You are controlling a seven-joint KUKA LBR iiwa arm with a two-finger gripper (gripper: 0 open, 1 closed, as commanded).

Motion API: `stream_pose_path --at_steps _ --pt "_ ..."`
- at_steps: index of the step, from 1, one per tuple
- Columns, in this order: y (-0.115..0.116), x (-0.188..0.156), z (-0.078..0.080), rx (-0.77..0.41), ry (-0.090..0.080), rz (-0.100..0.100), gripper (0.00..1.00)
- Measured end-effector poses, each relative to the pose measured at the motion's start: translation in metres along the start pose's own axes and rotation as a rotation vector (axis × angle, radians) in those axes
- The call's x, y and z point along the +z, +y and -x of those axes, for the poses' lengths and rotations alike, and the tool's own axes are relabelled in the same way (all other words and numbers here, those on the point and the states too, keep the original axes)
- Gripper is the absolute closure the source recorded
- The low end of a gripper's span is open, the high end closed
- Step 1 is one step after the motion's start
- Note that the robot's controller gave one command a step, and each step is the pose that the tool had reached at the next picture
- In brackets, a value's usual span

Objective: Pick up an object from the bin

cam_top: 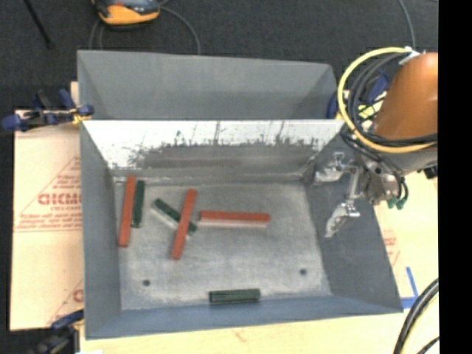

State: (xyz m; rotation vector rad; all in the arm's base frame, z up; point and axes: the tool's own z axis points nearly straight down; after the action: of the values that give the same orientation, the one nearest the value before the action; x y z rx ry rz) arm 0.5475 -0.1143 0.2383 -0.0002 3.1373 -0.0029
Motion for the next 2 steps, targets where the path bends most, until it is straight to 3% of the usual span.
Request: stream_pose_path --at_steps 1,2 --pt "0.031 0.063 0.017 -0.003 -0.006 -0.001 0.00" --pt "0.074 0.077 0.048 0.093 -0.002 0.004 0.00"
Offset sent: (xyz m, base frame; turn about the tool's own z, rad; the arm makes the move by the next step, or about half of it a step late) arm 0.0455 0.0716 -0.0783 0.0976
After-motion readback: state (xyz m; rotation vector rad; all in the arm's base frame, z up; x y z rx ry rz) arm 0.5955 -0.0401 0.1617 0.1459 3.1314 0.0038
